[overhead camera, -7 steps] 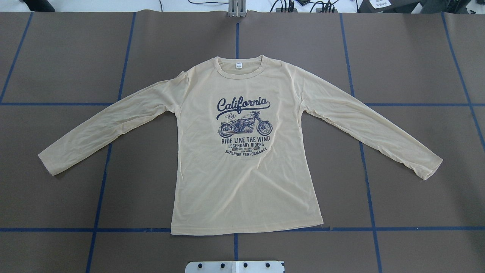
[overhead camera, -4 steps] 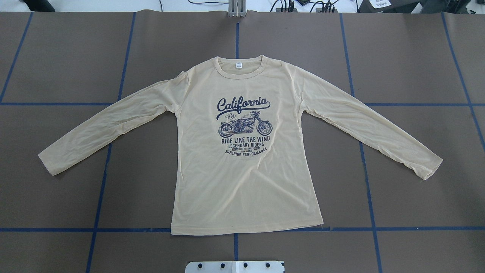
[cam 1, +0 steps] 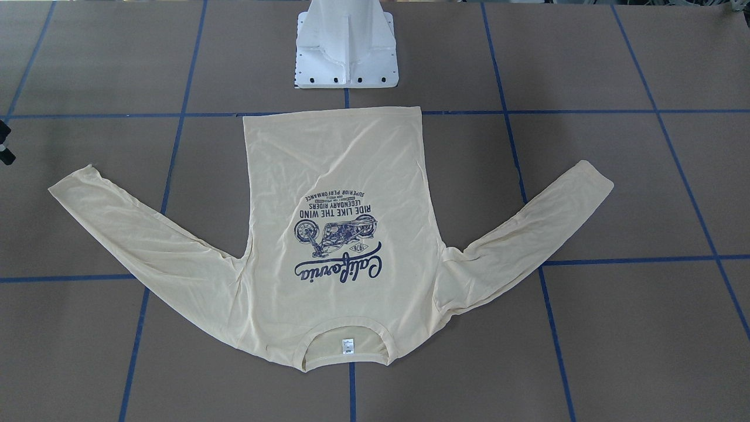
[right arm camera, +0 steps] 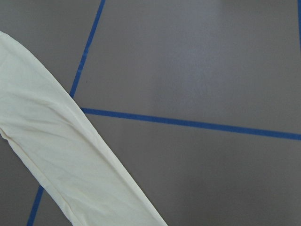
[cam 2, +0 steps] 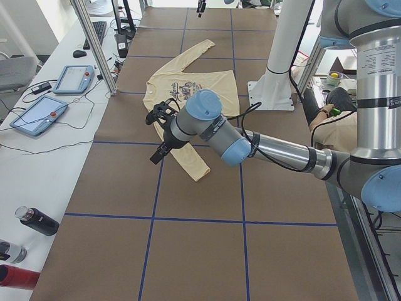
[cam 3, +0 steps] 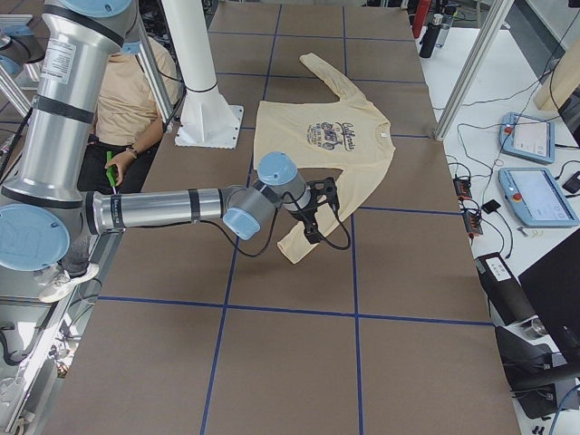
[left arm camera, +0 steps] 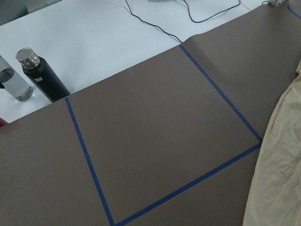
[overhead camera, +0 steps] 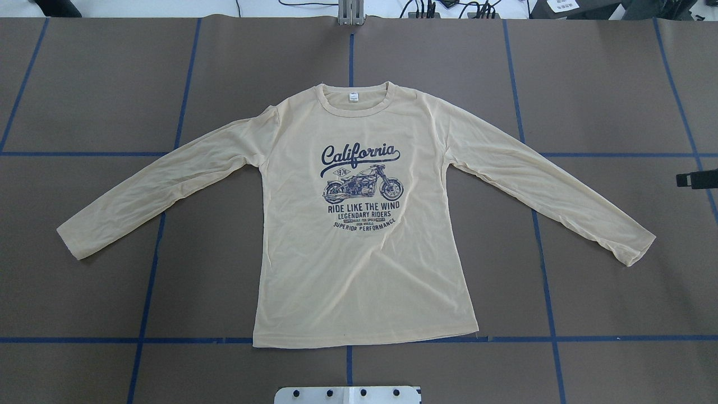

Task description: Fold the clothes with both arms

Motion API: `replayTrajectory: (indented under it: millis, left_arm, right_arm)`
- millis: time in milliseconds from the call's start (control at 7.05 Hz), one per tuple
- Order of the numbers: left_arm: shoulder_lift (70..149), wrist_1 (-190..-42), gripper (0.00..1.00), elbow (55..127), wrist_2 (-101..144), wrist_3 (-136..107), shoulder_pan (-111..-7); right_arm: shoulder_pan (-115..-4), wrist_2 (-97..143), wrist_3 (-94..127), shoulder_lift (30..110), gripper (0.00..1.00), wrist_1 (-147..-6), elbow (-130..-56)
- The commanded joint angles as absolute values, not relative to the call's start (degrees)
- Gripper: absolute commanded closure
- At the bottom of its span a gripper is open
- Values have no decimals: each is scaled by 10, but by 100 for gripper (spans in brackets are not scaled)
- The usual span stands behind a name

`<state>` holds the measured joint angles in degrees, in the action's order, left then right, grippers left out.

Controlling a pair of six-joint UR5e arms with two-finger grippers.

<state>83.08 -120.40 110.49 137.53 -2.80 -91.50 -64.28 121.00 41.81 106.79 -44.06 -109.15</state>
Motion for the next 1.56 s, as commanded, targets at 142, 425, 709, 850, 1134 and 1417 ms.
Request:
replayTrajectory:
  millis: [142, 425, 709, 850, 1134, 1417]
  left_arm:
    - [831, -1204, 0, 1103, 1380, -27, -915]
    - [831, -1204, 0, 1101, 1380, -27, -915]
    - [831, -1205, 0, 1099, 1380, -27, -915]
    - [831, -1204, 0, 1099, 1380, -27, -915]
    - [831, -1205, 0, 1097, 1380, -26, -915]
    - [831, -1205, 0, 1096, 1380, -25, -915]
  right_arm:
    - [-489, 1051, 537, 1075, 4, -319, -1017]
    - [-477, 1038, 531, 1076, 16, -240, -943]
    - [-469, 1035, 529, 1084, 24, -240, -936]
    - [-460, 1030, 529, 1089, 29, -240, -936]
    - [-437, 1014, 529, 1092, 30, -240, -936]
    - [-424, 1004, 529, 1092, 35, -240, -936]
